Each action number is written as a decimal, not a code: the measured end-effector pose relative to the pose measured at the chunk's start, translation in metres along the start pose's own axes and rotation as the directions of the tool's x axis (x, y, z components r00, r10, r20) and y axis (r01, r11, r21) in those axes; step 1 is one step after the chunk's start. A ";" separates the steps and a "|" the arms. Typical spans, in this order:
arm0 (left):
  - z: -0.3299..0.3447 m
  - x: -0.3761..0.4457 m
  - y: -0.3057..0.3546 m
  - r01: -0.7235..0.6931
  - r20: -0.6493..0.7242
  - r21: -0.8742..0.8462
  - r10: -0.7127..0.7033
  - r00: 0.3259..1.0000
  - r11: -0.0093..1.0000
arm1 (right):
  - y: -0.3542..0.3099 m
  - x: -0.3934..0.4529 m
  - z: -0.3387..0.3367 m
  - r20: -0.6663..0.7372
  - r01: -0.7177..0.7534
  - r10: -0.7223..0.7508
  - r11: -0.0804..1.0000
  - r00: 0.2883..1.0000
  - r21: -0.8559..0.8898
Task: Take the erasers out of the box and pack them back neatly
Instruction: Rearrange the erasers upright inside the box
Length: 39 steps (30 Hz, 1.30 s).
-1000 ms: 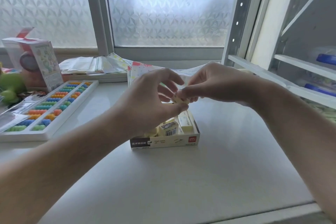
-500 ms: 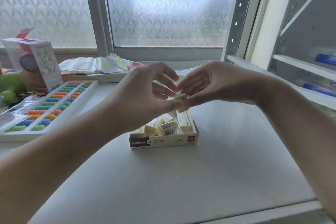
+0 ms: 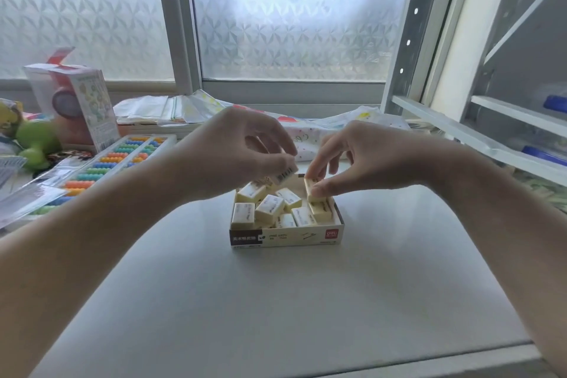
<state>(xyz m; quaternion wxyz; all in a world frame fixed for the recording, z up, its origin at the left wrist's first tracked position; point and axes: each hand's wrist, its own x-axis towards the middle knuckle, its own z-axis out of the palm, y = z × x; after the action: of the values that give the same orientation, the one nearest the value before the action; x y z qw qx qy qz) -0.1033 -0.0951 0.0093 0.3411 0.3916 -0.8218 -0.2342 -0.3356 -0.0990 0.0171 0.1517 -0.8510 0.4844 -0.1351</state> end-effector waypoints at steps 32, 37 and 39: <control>0.024 -0.006 -0.011 -0.172 0.262 0.326 0.087 0.961 0.930 | -0.020 -0.014 -0.014 0.277 -0.049 0.037 0.998 0.960 0.036; 0.025 -0.005 -0.014 -0.136 0.268 0.306 0.051 0.962 0.942 | -0.024 -0.015 -0.010 0.303 -0.057 0.064 0.998 0.951 -0.032; 0.025 -0.004 -0.014 -0.128 0.268 0.297 0.046 0.962 0.946 | -0.025 -0.014 -0.009 0.304 -0.062 0.071 0.997 0.950 -0.040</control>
<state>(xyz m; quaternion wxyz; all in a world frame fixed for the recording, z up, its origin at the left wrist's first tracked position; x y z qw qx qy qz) -0.1134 -0.0973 -0.0183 0.1754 0.3697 -0.9024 -0.1350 -0.3268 -0.0757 0.0341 0.2162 -0.8470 0.4855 0.0103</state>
